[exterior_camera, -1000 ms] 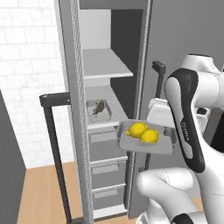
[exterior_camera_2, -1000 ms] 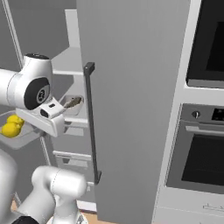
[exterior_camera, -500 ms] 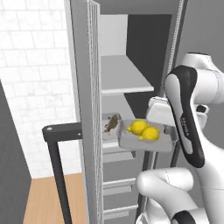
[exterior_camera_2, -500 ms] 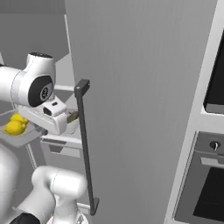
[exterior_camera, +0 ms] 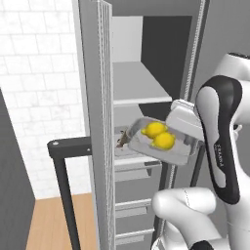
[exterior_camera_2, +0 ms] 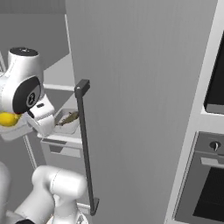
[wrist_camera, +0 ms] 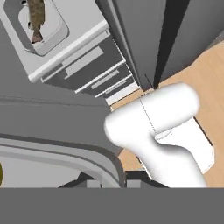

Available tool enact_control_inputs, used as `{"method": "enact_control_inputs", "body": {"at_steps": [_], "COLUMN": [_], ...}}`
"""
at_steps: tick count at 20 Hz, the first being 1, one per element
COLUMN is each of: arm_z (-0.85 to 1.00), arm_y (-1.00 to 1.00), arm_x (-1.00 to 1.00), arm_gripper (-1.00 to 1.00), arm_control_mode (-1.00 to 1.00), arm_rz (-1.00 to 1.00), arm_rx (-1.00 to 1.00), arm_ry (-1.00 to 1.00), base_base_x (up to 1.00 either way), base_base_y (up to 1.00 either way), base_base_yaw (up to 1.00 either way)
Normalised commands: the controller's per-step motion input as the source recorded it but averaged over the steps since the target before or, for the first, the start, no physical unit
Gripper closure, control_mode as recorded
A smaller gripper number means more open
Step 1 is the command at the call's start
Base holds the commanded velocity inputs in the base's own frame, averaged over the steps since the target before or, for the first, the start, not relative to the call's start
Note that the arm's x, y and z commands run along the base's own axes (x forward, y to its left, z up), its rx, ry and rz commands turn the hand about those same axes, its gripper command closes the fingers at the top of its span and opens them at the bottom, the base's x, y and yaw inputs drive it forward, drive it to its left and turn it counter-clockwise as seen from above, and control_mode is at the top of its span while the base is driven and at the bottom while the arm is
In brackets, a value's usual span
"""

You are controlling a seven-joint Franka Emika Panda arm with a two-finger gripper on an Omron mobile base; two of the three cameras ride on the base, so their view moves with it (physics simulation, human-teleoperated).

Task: Take the meat container that has the fish and place it on the second highest rack of the freezer. Then take the vegetable container that has the lemons and place it on the highest rack of the freezer.

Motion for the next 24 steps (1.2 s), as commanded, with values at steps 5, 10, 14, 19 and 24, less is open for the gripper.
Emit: {"method": "enact_control_inputs", "body": {"at_steps": [5, 10, 14, 19, 24], "arm_z": [0.16, 0.10, 0.16, 0.24, 0.10], "arm_y": [0.21, 0.22, 0.15, 0.06, 0.00], "arm_x": [0.41, 0.73, 0.77, 0.70, 0.76], "arm_gripper": [1.00, 1.00, 1.00, 1.00, 1.00], "arm_control_mode": [-1.00, -1.00, -1.00, -1.00, -1.00], "arm_rz": [-0.71, -0.59, -0.38, -0.22, -0.08], "arm_rx": [0.00, 0.00, 0.03, 0.05, 0.04], "arm_ry": [-0.06, 0.00, 0.00, -0.05, -0.09], "base_base_x": [0.00, 0.00, 0.00, 0.00, 0.00], "base_base_y": [0.00, 0.00, 0.00, 0.00, 0.00], "base_base_yaw": [0.00, 0.00, 0.00, 0.00, 0.00]}}
